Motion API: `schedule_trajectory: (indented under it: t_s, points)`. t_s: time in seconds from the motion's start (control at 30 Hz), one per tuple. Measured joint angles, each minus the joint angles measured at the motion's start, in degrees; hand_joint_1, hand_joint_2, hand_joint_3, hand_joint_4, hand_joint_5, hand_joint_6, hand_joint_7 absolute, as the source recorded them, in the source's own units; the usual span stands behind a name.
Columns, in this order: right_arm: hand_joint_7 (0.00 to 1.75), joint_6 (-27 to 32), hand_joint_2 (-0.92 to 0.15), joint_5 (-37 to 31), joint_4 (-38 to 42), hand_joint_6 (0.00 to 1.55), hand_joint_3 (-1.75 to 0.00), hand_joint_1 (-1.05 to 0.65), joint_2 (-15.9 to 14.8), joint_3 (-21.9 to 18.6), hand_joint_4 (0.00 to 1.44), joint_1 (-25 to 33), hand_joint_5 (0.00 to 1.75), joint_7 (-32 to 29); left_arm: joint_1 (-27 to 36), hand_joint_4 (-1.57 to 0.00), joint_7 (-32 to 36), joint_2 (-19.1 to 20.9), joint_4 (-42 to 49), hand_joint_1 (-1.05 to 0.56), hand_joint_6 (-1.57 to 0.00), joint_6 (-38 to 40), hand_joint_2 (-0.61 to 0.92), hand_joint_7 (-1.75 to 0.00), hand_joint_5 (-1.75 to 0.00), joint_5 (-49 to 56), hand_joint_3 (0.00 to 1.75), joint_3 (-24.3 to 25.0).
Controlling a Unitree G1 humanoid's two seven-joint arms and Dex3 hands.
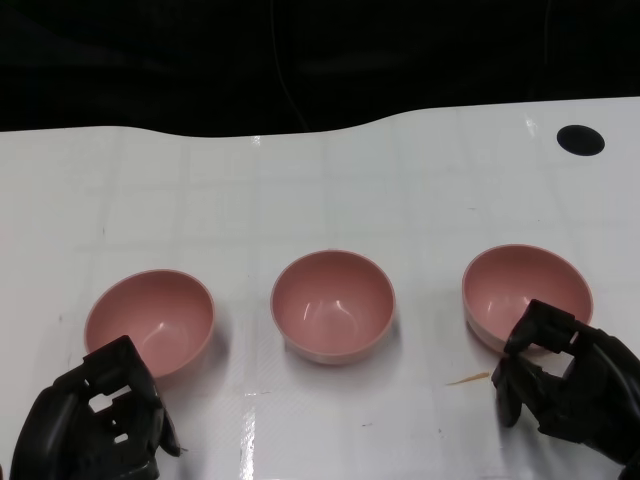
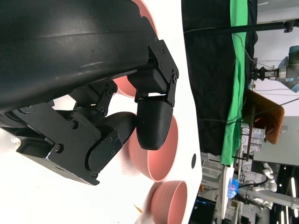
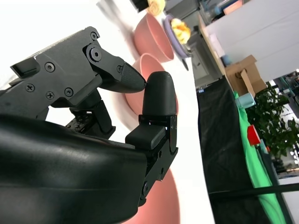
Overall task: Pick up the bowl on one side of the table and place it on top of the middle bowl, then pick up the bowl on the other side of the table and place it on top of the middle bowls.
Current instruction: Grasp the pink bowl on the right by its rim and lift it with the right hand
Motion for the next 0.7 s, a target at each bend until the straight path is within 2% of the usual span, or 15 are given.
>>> schedule_trajectory:
  t_s: [0.1,0.2,0.27,0.33,0.4,0.53,0.6,0.67,0.7]
  points:
    - [1.34,-8.06,-0.65,-3.33,1.83,0.83,-0.93,-0.14,0.05,0.78,0.89,0.10,1.63,-0.47,-0.01,-0.84,0.00,-0.01,0.02,-0.07,-0.72,-0.01,0.49,-1.71,-1.75,0.00,1.37,0.02]
    - [1.17,-17.93,-0.69,-8.73,4.10,0.87,-0.83,-0.17,0.26,1.97,0.92,0.71,1.47,-3.63,-0.01,-0.83,0.00,-0.05,0.14,-0.07,-0.73,-0.01,0.50,-1.69,-1.75,-0.05,1.35,0.06]
    - [0.92,-23.09,-0.75,-11.53,5.39,0.91,-0.73,-0.20,0.44,2.37,0.90,1.16,1.35,-6.14,-0.01,-0.82,0.00,-0.10,0.15,-0.07,-0.73,-0.01,0.51,-1.68,-1.75,-0.08,1.34,0.07]
    - [0.78,-27.97,-0.77,-13.64,6.77,0.94,-0.65,-0.22,0.47,2.65,0.89,1.50,1.27,-8.45,-0.01,-0.81,0.00,-0.11,0.15,-0.07,-0.73,-0.01,0.52,-1.67,-1.75,-0.08,1.33,0.07]
    - [0.64,-31.76,-0.81,-14.94,8.03,0.97,-0.51,-0.27,0.56,2.80,0.88,1.69,1.17,-10.32,-0.01,-0.81,0.01,-0.13,0.15,-0.07,-0.73,0.00,0.52,-1.67,-1.75,-0.07,1.32,0.07]
    - [0.56,-36.64,-0.86,-16.11,9.91,0.95,-0.35,-0.34,0.84,3.00,0.88,1.78,1.00,-13.38,0.01,-0.81,0.16,-0.21,0.13,-0.07,-0.73,0.00,0.53,-1.67,-1.75,-0.04,1.31,0.07]
    - [0.36,-39.20,-0.90,-16.10,11.34,0.98,-0.22,-0.38,0.92,3.02,0.87,1.66,0.88,-14.08,0.01,-0.80,0.34,-0.33,0.12,-0.07,-0.73,0.00,0.53,-1.68,-1.75,-0.03,1.30,0.06]
    - [0.27,-40.99,-0.92,-16.06,12.64,0.99,-0.18,-0.39,0.93,3.11,0.86,1.48,0.83,-14.18,0.02,-0.80,0.52,-0.37,0.12,-0.07,-0.73,0.00,0.53,-1.68,-1.75,-0.01,1.30,0.06]
    - [0.19,-41.81,-0.92,-16.04,13.39,0.98,-0.16,-0.41,0.93,3.14,0.84,1.28,0.72,-14.20,0.02,-0.80,0.55,-0.37,0.12,-0.07,-0.72,0.00,0.53,-1.68,-1.75,0.00,1.30,0.05]
